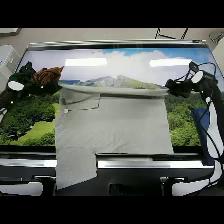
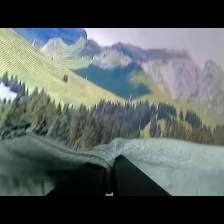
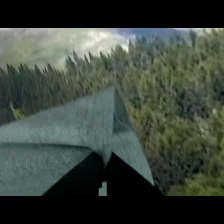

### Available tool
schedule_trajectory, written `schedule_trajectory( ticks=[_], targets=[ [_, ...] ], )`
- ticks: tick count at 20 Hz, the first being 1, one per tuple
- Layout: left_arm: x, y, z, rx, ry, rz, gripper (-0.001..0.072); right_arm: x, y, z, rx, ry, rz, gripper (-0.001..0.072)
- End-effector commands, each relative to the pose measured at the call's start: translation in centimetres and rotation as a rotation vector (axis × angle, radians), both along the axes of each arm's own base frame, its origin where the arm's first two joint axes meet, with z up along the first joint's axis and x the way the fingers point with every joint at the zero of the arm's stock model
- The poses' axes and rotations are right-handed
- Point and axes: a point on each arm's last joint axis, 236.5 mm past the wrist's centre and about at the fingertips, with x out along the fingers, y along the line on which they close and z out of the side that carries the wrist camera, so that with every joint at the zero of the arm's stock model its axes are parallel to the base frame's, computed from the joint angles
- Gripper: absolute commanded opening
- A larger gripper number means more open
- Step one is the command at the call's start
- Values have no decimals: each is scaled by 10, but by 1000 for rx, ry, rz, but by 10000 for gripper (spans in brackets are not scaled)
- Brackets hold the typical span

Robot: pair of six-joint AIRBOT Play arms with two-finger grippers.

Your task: Fold the clothes and pants, and hang the long-sleeved shirts on hangers.

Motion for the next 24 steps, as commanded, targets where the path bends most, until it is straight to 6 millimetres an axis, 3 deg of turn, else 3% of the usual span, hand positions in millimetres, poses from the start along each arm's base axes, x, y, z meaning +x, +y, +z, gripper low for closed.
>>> schedule_trajectory(
  ticks=[1,3,5,9,15,21,22,23,24],
  targets=[
    [-114,20,-34,81,431,-174,22,-93,9,-8,3,345,187,39],
    [-148,16,-54,72,542,-223,22,-123,14,-25,31,455,214,38],
    [-160,4,-69,36,578,-229,23,-139,16,-43,42,507,213,39],
    [-190,-10,-87,18,654,-286,23,-143,16,-55,43,512,204,39],
    [-200,12,-99,120,684,-309,22,-145,4,-58,-10,523,204,39],
    [-194,11,-107,122,674,-298,26,-146,11,-56,20,528,193,40],
    [-195,12,-106,120,676,-296,99,-147,13,-55,31,532,194,129],
    [-196,14,-102,115,682,-297,320,-152,15,-52,44,543,207,314],
    [-197,18,-94,103,693,-298,456,-158,13,-47,47,554,235,435]
  ],
)
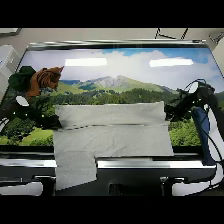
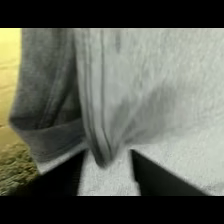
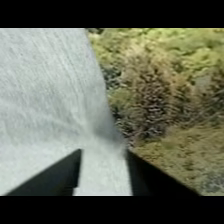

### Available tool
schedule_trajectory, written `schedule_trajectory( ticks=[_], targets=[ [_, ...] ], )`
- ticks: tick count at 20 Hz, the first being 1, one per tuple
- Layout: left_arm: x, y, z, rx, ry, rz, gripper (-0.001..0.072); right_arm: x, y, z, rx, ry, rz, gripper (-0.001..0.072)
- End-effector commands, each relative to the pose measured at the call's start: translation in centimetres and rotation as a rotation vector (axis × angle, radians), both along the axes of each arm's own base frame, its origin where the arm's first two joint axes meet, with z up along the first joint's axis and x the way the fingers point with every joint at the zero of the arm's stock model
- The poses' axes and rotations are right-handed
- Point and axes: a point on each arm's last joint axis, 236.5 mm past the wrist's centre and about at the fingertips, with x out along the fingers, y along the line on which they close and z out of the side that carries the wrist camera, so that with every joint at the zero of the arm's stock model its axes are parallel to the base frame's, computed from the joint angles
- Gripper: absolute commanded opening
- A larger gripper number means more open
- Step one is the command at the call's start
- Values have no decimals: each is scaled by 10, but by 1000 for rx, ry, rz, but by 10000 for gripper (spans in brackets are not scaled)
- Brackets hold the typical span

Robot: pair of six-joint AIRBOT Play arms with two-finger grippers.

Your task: Fold the clothes and pants, and hang the long-sleeved shirts on hangers.

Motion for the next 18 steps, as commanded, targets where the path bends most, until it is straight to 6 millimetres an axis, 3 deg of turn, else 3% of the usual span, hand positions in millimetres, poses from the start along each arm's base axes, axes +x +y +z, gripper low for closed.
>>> schedule_trajectory(
  ticks=[1,3,5,7,9,12,15,18],
  targets=[
    [-4,10,18,-24,30,4,458,-15,-3,15,34,32,31,498],
    [-17,25,39,-42,58,25,458,-34,-25,30,43,73,-37,518],
    [-46,32,49,-56,104,47,458,-58,-42,41,63,128,-101,517],
    [-87,32,40,-33,145,43,457,-75,-51,42,65,128,-150,517],
    [-131,17,27,-53,185,16,457,-88,-50,37,59,123,-154,516],
    [-172,2,9,-67,227,15,454,-103,-43,29,73,162,-150,516],
    [-196,-10,-2,-108,283,1,454,-109,-40,26,80,181,-150,515],
    [-196,-20,-10,-134,263,14,445,-109,-41,26,79,178,-145,515]
  ],
)
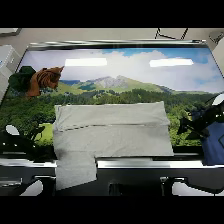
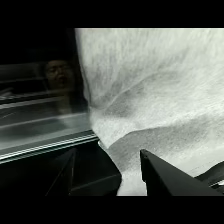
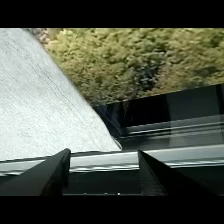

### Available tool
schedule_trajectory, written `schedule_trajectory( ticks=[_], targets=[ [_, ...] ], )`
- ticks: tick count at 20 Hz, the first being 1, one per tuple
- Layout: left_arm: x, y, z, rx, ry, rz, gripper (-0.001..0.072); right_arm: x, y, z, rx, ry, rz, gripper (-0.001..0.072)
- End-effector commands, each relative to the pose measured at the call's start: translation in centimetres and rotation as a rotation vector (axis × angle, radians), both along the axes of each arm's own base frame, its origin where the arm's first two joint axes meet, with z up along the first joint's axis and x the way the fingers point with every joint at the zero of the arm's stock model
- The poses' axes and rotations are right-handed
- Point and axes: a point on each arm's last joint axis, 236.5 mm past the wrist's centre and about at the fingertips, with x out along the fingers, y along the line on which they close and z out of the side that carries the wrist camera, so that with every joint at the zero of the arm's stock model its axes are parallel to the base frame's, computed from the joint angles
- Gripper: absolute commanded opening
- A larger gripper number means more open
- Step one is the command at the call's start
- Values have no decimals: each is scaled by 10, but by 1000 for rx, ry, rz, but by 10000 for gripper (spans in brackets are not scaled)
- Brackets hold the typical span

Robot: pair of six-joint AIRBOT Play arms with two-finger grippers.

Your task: Fold the clothes and pants, and hang the long-sleeved shirts on hangers.

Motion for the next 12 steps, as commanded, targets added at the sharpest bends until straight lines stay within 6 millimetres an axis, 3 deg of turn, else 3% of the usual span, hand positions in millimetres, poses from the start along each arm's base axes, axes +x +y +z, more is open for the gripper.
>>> schedule_trajectory(
  ticks=[1,5,6,8,10,12],
  targets=[
    [-9,-14,-12,-28,-10,12,445,-2,0,-2,2,2,3,515],
    [-7,-34,-20,-60,-32,21,444,-3,1,-1,4,5,3,515],
    [-9,-36,-20,-60,-22,8,414,-4,1,-1,5,7,3,515],
    [-13,-38,-19,-64,-7,-4,286,-8,3,-3,11,22,3,515],
    [-17,-40,-16,-75,5,-19,53,-21,9,-11,30,64,3,517],
    [-23,-42,-11,-100,20,-47,24,-44,19,-24,62,133,8,528]
  ],
)
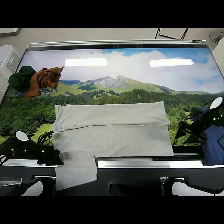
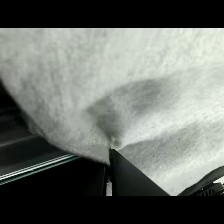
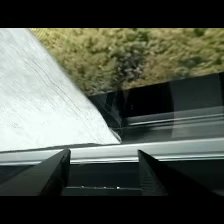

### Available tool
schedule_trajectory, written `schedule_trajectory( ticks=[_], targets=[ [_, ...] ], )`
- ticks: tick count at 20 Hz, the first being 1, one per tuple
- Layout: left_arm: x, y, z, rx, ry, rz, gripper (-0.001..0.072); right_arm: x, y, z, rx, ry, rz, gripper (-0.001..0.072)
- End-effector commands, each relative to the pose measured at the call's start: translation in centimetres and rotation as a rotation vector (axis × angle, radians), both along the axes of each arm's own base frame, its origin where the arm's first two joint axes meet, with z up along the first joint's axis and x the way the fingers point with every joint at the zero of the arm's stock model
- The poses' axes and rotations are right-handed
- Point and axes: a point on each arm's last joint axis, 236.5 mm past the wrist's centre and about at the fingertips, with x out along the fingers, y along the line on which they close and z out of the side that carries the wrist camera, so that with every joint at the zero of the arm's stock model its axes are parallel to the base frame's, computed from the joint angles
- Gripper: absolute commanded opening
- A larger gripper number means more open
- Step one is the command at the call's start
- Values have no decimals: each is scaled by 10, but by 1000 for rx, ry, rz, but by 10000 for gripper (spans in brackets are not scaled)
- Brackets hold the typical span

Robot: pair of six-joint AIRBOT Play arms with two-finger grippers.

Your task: Fold the clothes and pants, and hang the long-sleeved shirts on hangers.

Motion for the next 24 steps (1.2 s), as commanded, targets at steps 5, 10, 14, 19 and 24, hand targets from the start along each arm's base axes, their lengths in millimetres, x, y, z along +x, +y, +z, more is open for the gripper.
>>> schedule_trajectory(
  ticks=[5,10,14,19,24],
  targets=[
    [-8,-5,6,-35,21,-37,24,-42,32,-44,104,54,21,566],
    [-8,-4,6,-33,20,-36,24,-40,37,-57,104,23,-2,483],
    [-8,-4,6,-34,21,-36,24,-42,47,-56,141,29,-24,73],
    [19,3,32,-26,-70,-72,23,-23,41,-30,132,-38,-9,39],
    [106,26,84,81,-301,5,20,58,42,33,137,-285,-95,36]
  ],
)
